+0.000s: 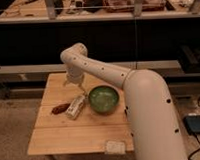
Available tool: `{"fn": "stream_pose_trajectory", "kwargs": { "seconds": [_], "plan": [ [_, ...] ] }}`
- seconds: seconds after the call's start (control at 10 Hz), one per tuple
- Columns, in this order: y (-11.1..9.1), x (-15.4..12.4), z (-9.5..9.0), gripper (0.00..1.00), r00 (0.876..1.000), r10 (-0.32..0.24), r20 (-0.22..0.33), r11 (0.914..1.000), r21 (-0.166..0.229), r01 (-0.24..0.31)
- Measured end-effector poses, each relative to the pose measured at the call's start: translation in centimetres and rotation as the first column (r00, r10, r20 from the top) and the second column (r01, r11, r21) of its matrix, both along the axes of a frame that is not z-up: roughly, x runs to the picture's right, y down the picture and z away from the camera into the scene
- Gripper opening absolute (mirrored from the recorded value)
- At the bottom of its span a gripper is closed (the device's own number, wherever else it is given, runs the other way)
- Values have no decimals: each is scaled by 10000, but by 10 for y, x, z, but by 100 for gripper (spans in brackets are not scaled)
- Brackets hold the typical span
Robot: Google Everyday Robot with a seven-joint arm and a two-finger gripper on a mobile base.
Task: Stand the bottle upright
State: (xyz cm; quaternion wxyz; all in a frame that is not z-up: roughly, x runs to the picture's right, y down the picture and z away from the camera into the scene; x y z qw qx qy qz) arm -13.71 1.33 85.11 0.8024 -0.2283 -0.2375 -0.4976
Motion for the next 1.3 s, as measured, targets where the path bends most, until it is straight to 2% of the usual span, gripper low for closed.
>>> {"fn": "stream_pose_trajectory", "kwargs": {
  "seconds": [0.4,0.7,0.9,1.3],
  "plan": [
    [1,0,0,80,10000,13,-4,10000,-4,-13],
    [3,-7,0,80,9985,535,-114,9984,195,-533],
    [12,-9,-2,80,9981,570,-248,9981,265,-563],
    [39,-23,-5,80,9998,109,-163,9996,-240,-113]
  ]
}}
